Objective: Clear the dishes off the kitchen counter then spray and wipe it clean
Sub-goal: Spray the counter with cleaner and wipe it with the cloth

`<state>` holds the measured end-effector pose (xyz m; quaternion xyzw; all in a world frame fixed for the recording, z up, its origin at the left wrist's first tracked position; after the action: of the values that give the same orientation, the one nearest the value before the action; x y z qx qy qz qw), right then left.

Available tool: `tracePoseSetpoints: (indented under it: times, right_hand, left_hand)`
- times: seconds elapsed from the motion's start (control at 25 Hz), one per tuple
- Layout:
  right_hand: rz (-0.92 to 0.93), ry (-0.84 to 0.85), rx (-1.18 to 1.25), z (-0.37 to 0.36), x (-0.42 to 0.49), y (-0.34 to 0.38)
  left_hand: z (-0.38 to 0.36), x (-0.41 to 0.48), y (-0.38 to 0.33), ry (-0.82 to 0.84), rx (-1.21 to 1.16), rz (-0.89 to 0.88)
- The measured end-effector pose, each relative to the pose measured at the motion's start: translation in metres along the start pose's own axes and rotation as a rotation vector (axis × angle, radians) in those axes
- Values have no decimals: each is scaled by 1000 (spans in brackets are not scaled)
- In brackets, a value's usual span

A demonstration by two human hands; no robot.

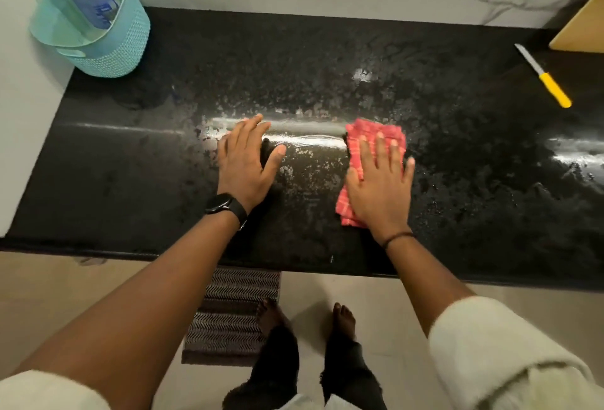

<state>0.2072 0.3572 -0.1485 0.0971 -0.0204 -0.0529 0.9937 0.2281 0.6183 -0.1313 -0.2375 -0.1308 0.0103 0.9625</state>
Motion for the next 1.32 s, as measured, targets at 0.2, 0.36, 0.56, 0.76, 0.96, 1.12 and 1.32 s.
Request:
tracePoseSetpoints:
  times: [0.2,0.36,0.56,0.76,0.96,1.12,1.32]
  right_hand:
    - [-103,29,-36,4,-85,3]
    - [96,78,-17,-1,-74,37]
    - [223,22,55,-12,33,61]
    - [63,-1,8,-5,105,-18]
    - [-106,-49,-24,12,32,-76]
    - [-108,-33,-48,11,63,-68]
    - [-82,-42,-30,4,175,-31]
  left_hand:
    - [-26,48,-26,-2,16,53]
    - [-46,63,-26,31,108,140]
    - [-52,67,-22,5,114,149]
    - [-53,66,-23,3,89,144]
    - [-53,66,-27,14,121,144]
    - [-51,66,-29,17,123,145]
    - [-53,66,-29,19,127,133]
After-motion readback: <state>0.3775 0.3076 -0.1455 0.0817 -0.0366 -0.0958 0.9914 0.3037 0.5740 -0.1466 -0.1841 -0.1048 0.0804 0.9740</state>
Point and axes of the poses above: each hand's wrist, its own x-axis towards the middle knuckle, its own z-axis out of the back of the hand, y = z × x, the point moved 2 cm from there along x, towards the middle knuckle, and after that the axes turned 8 degrees about -y, right-handed, at the moved point
